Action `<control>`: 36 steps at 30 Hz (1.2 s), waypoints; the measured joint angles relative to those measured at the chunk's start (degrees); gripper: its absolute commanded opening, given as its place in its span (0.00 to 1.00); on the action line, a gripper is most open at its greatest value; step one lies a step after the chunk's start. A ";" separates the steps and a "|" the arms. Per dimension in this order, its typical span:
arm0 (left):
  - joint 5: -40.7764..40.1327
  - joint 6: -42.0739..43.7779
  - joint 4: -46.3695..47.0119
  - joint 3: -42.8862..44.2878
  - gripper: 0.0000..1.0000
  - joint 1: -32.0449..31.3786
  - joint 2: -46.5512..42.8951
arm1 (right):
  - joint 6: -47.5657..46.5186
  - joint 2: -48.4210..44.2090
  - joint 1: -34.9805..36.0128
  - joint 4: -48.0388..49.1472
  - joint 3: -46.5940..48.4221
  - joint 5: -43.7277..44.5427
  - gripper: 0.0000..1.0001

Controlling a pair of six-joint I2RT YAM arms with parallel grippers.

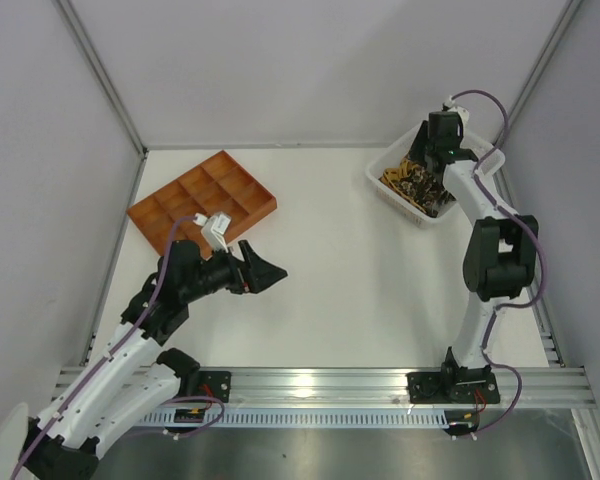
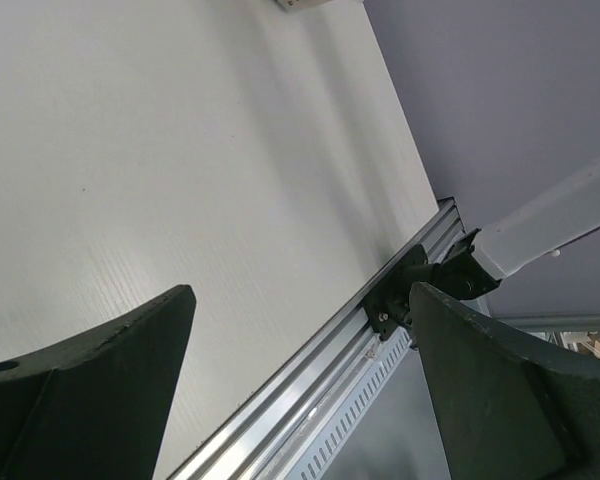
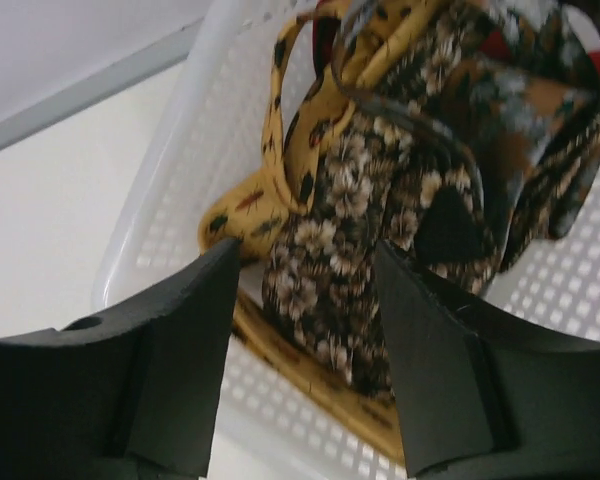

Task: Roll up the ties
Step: Grab a tie with the right arm

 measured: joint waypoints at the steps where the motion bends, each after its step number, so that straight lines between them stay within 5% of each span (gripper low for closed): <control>1: 0.00 0.07 -0.02 0.35 0.96 -0.15 0.46 | -1.03 2.69 -0.39 0.13 2.97 0.20 0.64; 10: -1.07 2.16 -0.28 3.45 0.96 -0.50 4.17 | -7.06 22.75 -2.95 -2.34 27.43 1.64 0.67; 20: -3.02 3.65 -1.86 4.92 0.96 -0.55 5.05 | -7.52 29.99 -3.02 -3.54 31.34 3.93 0.61; 21: -3.15 3.76 -2.01 5.14 0.96 -0.55 5.11 | -7.45 30.38 -3.08 -3.48 31.50 4.02 0.59; 27: -4.11 3.96 -3.13 5.70 0.96 -0.61 4.57 | -4.87 33.31 -5.38 -4.28 34.56 1.60 0.00; 36: -3.89 4.42 -4.26 6.80 0.97 -0.61 3.50 | 1.46 31.30 -9.77 -6.51 38.58 -7.34 0.00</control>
